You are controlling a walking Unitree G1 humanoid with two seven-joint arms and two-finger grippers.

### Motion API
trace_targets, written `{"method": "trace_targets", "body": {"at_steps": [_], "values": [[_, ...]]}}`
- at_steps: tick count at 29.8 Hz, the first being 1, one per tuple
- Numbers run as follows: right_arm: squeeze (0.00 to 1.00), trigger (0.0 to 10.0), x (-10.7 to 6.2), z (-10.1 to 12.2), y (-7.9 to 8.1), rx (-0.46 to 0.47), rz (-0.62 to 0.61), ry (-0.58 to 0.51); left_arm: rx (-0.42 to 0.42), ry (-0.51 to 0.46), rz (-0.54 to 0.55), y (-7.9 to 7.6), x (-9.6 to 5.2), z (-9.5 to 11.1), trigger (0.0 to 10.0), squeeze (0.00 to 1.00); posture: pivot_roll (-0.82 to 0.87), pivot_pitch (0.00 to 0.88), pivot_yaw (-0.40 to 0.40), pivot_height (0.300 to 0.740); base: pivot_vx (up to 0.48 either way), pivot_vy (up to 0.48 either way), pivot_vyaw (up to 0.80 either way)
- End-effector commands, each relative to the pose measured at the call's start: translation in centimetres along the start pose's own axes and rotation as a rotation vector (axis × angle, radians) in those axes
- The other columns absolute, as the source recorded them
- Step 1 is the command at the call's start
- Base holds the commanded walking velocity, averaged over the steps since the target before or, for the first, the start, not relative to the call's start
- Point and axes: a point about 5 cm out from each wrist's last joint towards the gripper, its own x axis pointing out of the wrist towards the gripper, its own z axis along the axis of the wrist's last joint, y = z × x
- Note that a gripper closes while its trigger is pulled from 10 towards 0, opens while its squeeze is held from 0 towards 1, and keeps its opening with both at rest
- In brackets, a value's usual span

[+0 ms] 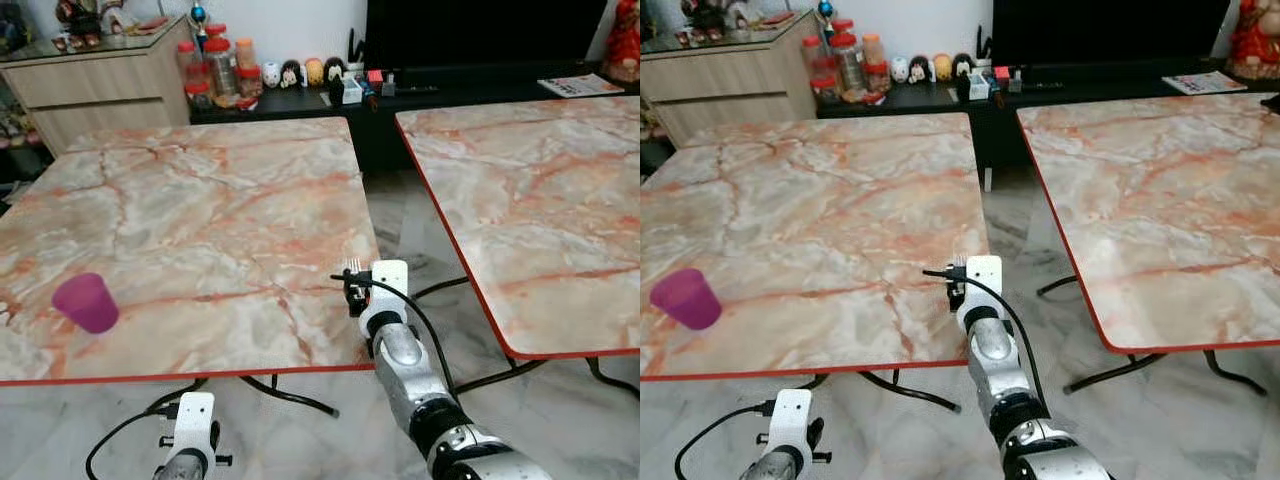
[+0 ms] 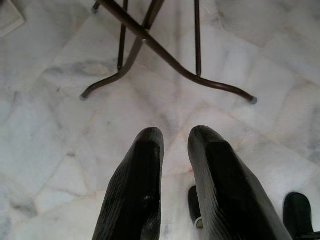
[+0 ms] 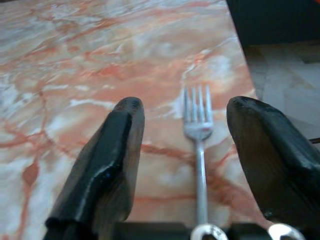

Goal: Setting the table

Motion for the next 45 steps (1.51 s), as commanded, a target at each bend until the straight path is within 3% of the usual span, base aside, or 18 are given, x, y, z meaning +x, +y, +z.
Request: {"method": "trace_targets", "body": {"at_steps": [1,15,23,34,39,43,44,45], "values": [[0.00,10.0,0.1,-0.2,0.3,-0.030,0.009,0.029,0.007,0.011,-0.003,0.2,-0.1,-0.3,10.0,0.00,0.01,0.000,0.058,0.740,0.000,0.000,0.00],[0.00,10.0,0.2,-0.6,-0.3,-0.064,-0.054,0.084,-0.012,0.026,-0.018,-0.3,-0.1,-0.5,10.0,0.00,0.00,0.000,0.052,0.740,0.000,0.000,0.00],[0.00,10.0,0.4,-1.0,0.0,-0.025,-0.067,0.177,-0.018,0.036,-0.021,-0.4,-0.2,-0.8,10.0,0.00,0.01,0.000,0.050,0.740,0.000,0.000,0.00],[0.00,10.0,0.6,-0.8,0.2,-0.015,-0.072,0.190,-0.029,0.042,-0.032,-0.5,-0.2,-0.8,10.0,0.00,0.01,0.000,0.048,0.740,0.000,0.000,0.00],[0.00,10.0,0.3,-1.8,-0.1,-0.059,-0.092,0.270,-0.032,0.051,-0.052,-0.7,-0.2,-0.9,10.0,0.00,0.01,0.000,0.049,0.740,0.000,0.000,0.00],[0.00,10.0,0.0,-2.5,-0.2,-0.018,-0.102,0.313,-0.032,0.055,-0.058,-0.8,-0.2,-0.9,10.0,0.00,0.01,0.000,0.051,0.740,0.000,0.000,0.00],[0.00,7.2,-0.1,-2.6,-0.2,-0.014,-0.098,0.315,-0.032,0.055,-0.059,-0.8,-0.2,-0.9,10.0,0.00,0.01,0.000,0.052,0.740,0.000,0.000,0.00],[0.00,3.1,-0.1,-2.6,-0.1,-0.013,-0.095,0.317,-0.032,0.056,-0.060,-0.8,-0.2,-0.9,10.0,0.00,0.01,0.000,0.052,0.740,0.000,0.000,0.00]]}}
